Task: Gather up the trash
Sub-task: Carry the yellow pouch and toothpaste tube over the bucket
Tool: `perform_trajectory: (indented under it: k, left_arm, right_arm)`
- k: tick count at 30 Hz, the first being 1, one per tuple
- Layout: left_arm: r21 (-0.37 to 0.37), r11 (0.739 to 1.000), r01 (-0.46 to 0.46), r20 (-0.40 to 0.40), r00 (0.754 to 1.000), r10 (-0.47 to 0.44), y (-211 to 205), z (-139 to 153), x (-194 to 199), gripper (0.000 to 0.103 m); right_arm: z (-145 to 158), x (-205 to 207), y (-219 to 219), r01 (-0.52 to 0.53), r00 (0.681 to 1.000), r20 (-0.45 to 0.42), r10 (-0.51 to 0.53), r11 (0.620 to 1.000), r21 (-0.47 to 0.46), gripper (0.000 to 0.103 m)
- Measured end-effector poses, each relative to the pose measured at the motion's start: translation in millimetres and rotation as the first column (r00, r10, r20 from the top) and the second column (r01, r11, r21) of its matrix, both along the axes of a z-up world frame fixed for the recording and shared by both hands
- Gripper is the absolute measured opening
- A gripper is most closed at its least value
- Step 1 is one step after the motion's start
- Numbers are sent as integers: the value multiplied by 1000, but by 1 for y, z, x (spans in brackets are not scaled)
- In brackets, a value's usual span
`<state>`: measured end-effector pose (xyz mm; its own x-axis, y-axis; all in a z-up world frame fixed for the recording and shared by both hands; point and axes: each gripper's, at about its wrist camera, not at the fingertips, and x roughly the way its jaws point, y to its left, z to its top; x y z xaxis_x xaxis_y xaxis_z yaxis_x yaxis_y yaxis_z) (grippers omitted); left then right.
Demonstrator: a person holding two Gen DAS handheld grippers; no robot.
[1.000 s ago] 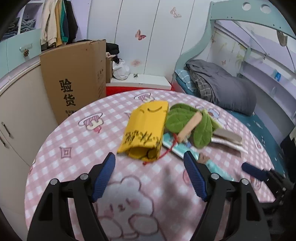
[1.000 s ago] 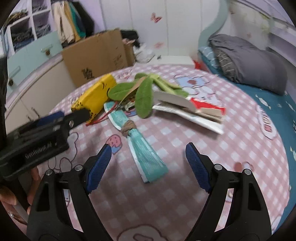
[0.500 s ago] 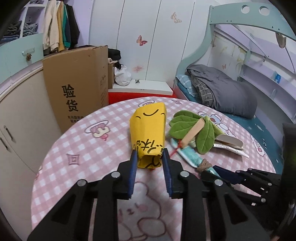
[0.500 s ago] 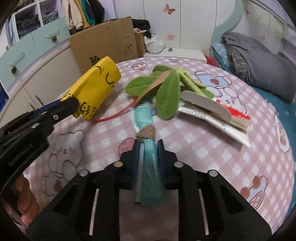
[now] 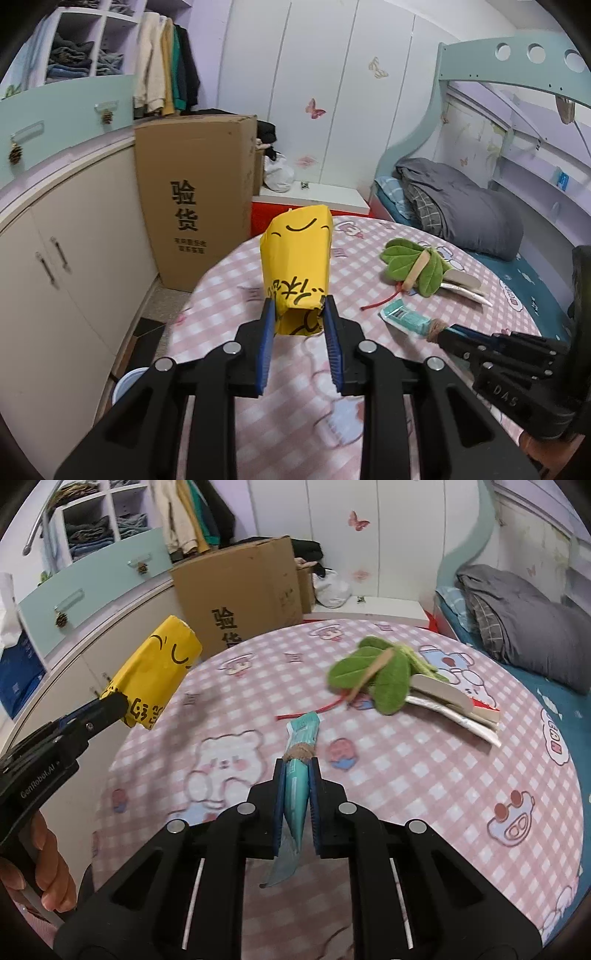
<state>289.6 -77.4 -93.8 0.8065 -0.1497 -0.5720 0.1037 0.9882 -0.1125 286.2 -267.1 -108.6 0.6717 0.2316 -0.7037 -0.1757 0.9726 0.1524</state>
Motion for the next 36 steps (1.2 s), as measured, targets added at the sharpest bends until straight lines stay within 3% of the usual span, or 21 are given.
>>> perform_trajectory:
  k: [11, 21, 31, 36]
  left_arm:
    - [-2, 997, -73, 4, 997, 73, 58, 0, -44, 25]
    - [15, 979, -204, 0, 979, 204, 125, -3, -68, 25]
    - [45, 943, -330, -26, 943, 331, 191, -20, -80, 25]
    - [49, 914, -402, -74, 911, 405, 232, -39, -77, 25]
  right_arm:
    - [18, -24, 52, -75, 997, 23, 74, 996, 42, 12]
    - [29, -25, 137, -216, 976, 46, 213, 974, 67, 12]
    - [19, -14, 218, -330, 944, 26, 329, 940, 88, 12]
    - [3, -5, 258, -377, 925, 0, 379, 920, 105, 12]
